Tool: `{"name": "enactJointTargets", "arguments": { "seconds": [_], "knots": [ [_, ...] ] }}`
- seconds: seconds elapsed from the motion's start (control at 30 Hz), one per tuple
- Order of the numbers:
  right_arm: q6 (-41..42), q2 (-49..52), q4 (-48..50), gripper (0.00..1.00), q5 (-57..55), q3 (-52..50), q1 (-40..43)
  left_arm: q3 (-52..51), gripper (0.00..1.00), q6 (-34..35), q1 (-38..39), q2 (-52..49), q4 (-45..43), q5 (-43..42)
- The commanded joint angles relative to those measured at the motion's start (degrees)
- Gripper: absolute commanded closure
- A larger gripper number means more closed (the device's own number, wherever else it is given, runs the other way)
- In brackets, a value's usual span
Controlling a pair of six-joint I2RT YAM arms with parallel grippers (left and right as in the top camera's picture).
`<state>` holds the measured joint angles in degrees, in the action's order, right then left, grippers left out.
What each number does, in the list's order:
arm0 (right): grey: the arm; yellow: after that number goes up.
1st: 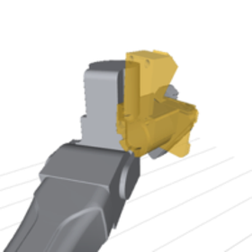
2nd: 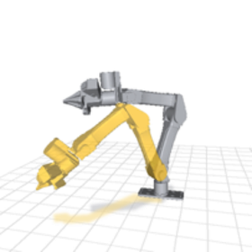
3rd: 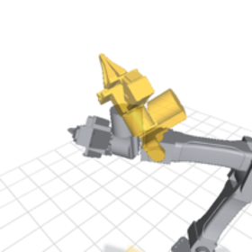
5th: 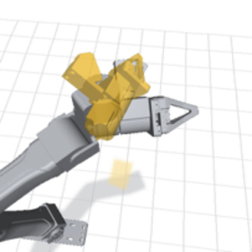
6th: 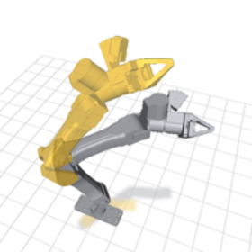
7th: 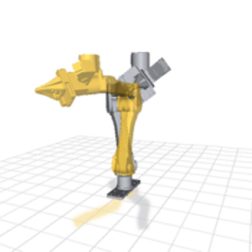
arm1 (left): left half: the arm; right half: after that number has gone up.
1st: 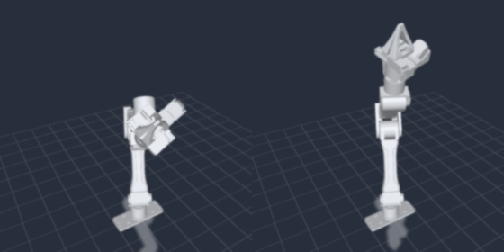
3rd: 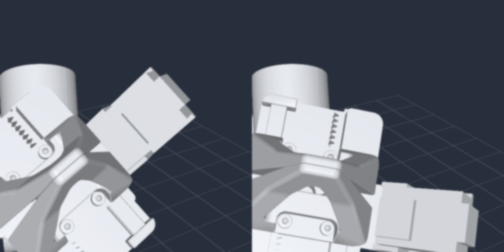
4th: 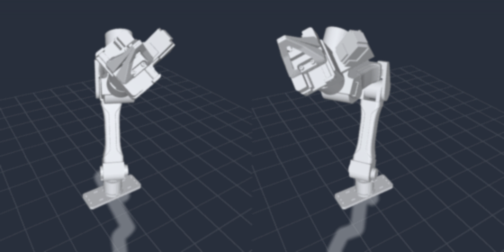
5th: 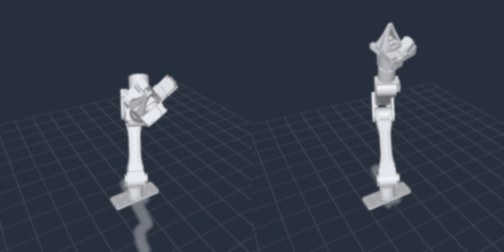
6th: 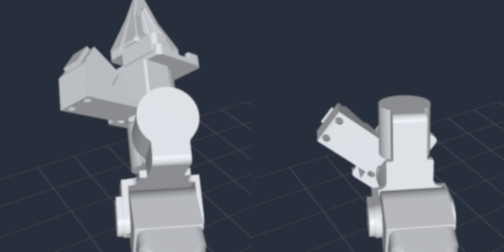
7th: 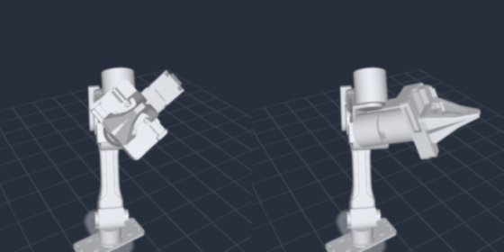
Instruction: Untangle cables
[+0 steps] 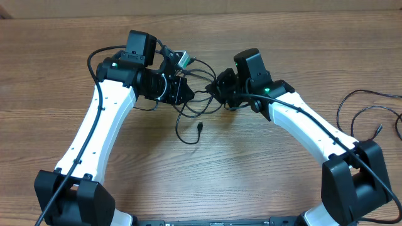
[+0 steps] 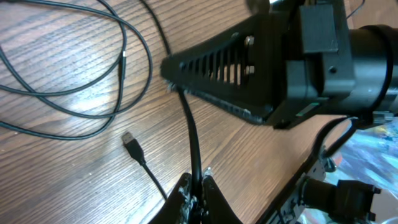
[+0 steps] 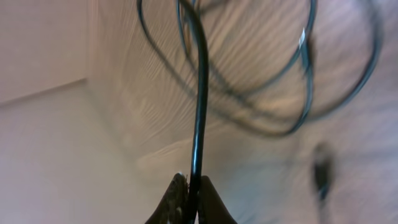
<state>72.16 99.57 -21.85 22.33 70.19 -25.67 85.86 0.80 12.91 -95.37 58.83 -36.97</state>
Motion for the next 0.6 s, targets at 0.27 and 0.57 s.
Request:
{"name": "enactJointTargets", "arguments": {
  "seconds": [0.27,0.57],
  "knots": [
    [-33.83,-2.27,-7.98,0.96,-18.05,2.58,4.96,0.96,0.24,-1.25,0.02,0.55,1.42,6.69],
    [-47.17,-4.33,-34.97,0.96,-45.66,23.28,20.65,0.96,0.24,-1.01,0.02,0.55,1.38,10.40]
  ]
}}
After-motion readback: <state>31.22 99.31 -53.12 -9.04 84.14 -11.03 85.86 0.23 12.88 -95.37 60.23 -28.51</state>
